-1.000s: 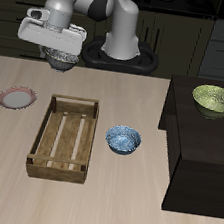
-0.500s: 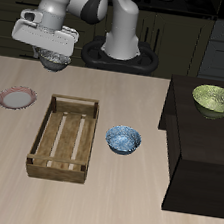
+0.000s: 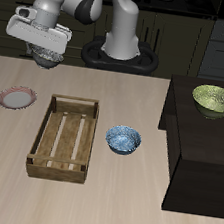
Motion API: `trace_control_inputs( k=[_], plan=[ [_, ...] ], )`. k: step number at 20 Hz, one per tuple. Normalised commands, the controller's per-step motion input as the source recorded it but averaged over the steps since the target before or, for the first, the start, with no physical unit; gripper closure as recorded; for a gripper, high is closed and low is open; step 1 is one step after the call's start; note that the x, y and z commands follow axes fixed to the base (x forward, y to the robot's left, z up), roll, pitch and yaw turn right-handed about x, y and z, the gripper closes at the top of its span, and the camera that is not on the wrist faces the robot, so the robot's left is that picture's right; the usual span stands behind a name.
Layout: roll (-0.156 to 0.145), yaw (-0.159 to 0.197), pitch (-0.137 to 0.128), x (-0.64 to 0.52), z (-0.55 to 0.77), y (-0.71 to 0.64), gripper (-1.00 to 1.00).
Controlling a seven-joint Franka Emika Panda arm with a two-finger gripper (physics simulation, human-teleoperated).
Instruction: Place the black bowl on the plate
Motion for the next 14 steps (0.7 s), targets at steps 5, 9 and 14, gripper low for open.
trace_control_inputs(
  k=[5, 9, 14],
  plan=[
    [-0.091, -0.041, -0.006, 0.01, -0.02, -0.49, 1.00],
    [-0.041, -0.017, 0.030, 0.11, -0.14, -0.14, 1.00],
    [-0.026, 0.012, 0.009, 0.17, -0.14, -0.08, 1.00]
  ],
)
